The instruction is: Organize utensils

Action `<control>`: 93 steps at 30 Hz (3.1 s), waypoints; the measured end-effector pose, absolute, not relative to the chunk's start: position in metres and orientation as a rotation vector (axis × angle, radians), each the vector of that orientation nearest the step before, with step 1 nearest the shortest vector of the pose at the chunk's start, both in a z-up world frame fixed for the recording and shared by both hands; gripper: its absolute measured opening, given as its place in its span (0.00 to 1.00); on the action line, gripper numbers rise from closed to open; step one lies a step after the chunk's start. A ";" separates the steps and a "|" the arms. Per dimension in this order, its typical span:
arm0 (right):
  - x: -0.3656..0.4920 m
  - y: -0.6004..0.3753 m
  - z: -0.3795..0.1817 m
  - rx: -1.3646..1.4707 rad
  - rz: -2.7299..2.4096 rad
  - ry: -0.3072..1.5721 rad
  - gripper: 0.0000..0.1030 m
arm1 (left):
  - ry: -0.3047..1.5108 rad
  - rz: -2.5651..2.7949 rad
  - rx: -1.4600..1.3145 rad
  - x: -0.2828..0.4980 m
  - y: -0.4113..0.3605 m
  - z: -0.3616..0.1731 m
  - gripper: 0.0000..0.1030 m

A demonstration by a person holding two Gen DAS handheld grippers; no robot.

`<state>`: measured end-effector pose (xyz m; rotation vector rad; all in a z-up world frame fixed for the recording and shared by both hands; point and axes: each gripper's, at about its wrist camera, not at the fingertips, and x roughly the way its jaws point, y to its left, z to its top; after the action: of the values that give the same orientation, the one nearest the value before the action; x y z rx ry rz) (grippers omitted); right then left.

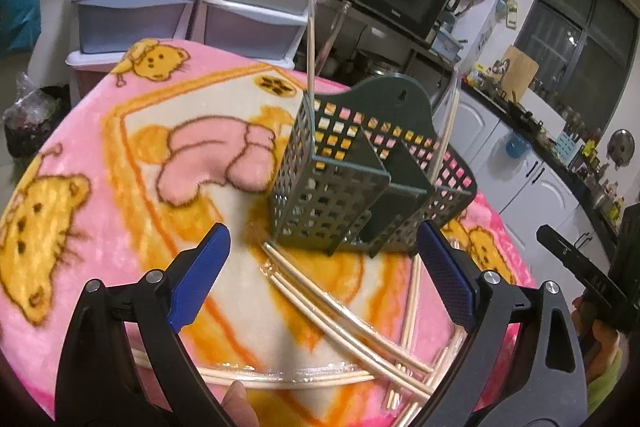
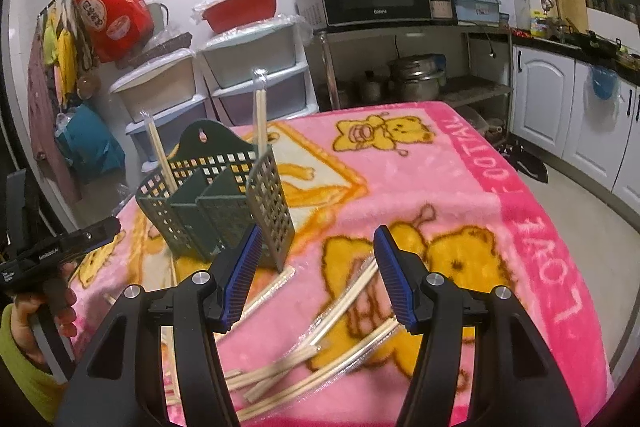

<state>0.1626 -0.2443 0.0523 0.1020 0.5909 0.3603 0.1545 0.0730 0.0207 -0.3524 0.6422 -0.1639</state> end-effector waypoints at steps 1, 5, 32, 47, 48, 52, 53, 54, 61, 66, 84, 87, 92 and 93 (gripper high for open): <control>0.163 -0.245 0.050 0.103 0.360 0.597 0.54 | 0.649 -0.163 -0.350 0.156 0.072 0.018 0.84; 0.166 -0.244 0.044 0.103 0.366 0.623 0.54 | 0.687 -0.160 -0.351 0.160 0.069 0.005 0.84; 0.229 -0.242 -0.017 0.064 0.317 0.873 0.54 | 0.925 -0.054 -0.324 0.215 0.072 -0.045 0.52; 0.279 -0.242 -0.044 0.071 0.242 0.981 0.32 | 0.924 -0.033 -0.348 0.215 0.085 -0.050 0.31; 0.280 -0.243 -0.044 0.073 0.236 0.978 0.29 | 0.924 -0.034 -0.352 0.215 0.087 -0.050 0.30; 0.282 -0.249 -0.046 0.097 0.231 0.969 0.17 | 0.930 -0.054 -0.382 0.216 0.092 -0.052 0.30; 0.282 -0.250 -0.045 0.101 0.231 0.967 0.15 | 0.930 -0.056 -0.386 0.217 0.093 -0.052 0.30; 0.281 -0.251 -0.045 0.104 0.231 0.962 0.14 | 0.931 -0.061 -0.393 0.217 0.094 -0.052 0.29; 0.276 -0.254 -0.042 0.138 0.245 0.936 0.07 | 0.932 -0.085 -0.437 0.216 0.101 -0.055 0.23; 0.270 -0.254 -0.036 0.155 0.254 0.912 0.07 | 0.930 -0.095 -0.480 0.212 0.111 -0.058 0.12; 0.240 -0.239 0.022 0.195 0.368 0.746 0.05 | 0.750 -0.178 -0.464 0.193 0.103 0.002 0.04; 0.233 -0.234 0.034 0.193 0.391 0.711 0.05 | 0.709 -0.193 -0.440 0.188 0.096 0.017 0.04; 0.219 -0.225 0.055 0.187 0.422 0.651 0.04 | 0.654 -0.211 -0.406 0.175 0.088 0.039 0.04; 0.215 -0.223 0.060 0.186 0.428 0.635 0.04 | 0.644 -0.216 -0.400 0.172 0.086 0.043 0.04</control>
<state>0.2152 -0.2230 0.0599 0.1856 0.6347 0.4281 0.1718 0.0859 0.0432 -0.3997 0.6439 -0.2155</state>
